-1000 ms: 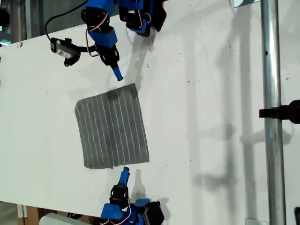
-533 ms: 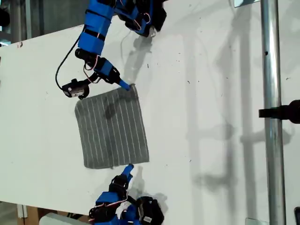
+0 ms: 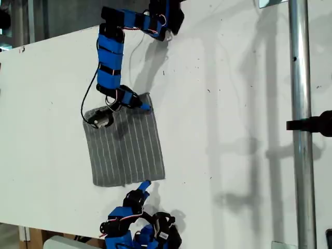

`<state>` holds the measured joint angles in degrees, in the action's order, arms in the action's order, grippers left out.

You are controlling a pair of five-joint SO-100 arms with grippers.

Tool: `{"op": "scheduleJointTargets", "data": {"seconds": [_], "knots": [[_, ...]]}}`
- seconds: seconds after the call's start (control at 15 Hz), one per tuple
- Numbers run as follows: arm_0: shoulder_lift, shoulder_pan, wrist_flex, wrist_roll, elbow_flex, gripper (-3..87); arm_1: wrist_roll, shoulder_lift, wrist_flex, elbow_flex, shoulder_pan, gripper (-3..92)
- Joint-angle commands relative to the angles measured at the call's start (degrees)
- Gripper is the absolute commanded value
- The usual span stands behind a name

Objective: Grasp corners of a towel and fold twice.

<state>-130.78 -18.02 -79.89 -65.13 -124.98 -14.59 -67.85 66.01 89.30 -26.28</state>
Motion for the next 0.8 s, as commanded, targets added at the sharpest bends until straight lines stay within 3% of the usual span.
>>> {"op": "scheduleJointTargets", "data": {"seconds": [0.0,0.13,0.2,0.27,0.53,0.73], "knots": [[-0.62,0.62,0.26,-0.79,1.41,18.4,1.85,3.25,-1.85,-4.92,-1.76,28.2],[-1.58,0.53,0.26,-1.49,0.35,18.4,3.52,3.78,-1.58,-5.54,-2.29,24.8],[-1.93,0.44,0.26,-1.58,0.18,18.2,3.87,3.87,-1.67,-5.54,-2.20,15.3],[-2.20,0.26,0.35,-1.49,0.18,18.1,3.52,3.87,-1.76,-5.54,-2.02,-0.2],[3.25,-0.53,5.01,-0.44,2.72,17.8,3.43,3.78,-2.81,-5.36,-0.79,-0.3],[20.83,-0.88,8.79,2.81,14.68,19.4,3.08,3.78,-3.08,-5.01,-0.97,-0.3]]}}
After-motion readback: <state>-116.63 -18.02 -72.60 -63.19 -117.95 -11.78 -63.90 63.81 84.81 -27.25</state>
